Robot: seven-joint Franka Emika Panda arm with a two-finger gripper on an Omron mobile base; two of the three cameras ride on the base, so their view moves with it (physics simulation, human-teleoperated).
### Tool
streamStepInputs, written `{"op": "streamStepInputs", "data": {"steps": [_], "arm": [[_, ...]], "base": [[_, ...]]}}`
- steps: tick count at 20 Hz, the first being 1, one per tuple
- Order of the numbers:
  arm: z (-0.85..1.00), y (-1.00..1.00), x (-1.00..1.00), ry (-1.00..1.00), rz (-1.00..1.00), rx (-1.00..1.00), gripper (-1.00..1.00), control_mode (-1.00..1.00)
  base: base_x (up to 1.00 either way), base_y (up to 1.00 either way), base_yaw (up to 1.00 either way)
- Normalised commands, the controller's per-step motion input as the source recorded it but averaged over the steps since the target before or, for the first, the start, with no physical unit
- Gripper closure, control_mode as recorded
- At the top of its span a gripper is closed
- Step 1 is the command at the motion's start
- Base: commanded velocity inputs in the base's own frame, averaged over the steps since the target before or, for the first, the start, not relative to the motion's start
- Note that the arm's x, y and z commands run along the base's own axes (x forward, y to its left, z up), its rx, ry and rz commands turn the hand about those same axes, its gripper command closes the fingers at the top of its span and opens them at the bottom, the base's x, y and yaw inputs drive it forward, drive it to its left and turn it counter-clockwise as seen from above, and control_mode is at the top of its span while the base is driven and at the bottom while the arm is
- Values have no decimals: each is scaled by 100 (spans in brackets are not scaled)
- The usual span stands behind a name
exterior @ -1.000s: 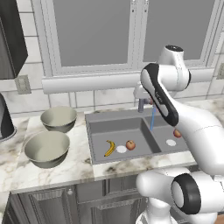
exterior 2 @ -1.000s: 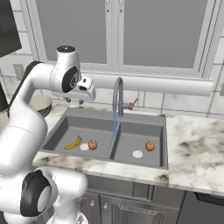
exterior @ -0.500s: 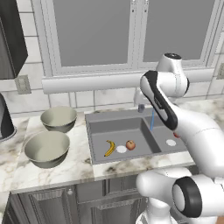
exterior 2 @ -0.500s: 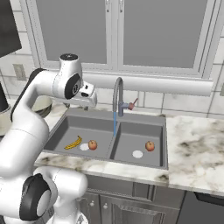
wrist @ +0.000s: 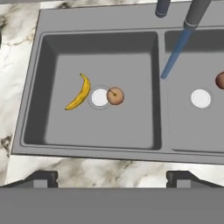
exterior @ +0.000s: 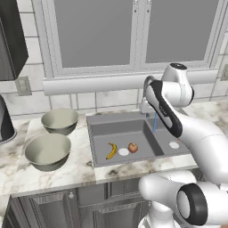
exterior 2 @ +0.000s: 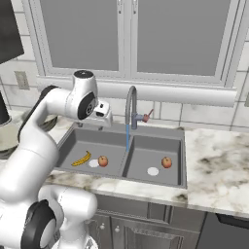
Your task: Pick the peachs from the sink and place them in one bowl. Place the banana in the other bowl. Then turn off the sink faucet.
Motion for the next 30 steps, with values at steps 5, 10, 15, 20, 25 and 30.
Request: {"op": "streamStepInputs", "data": {"steps": [5,10,15,20,25,30], "arm": [[-40,-1,0,0,0,0,-100,-100],[-40,0,0,0,0,0,-100,-100],[-41,0,3,0,0,0,-100,-100],[-44,0,10,0,0,0,-100,-100],[-37,0,12,0,0,0,-100,-100],[-35,0,16,0,0,0,-100,-100]], "base": [[0,0,0],[0,0,0],[0,0,0],[0,0,0],[0,0,0],[0,0,0]]}}
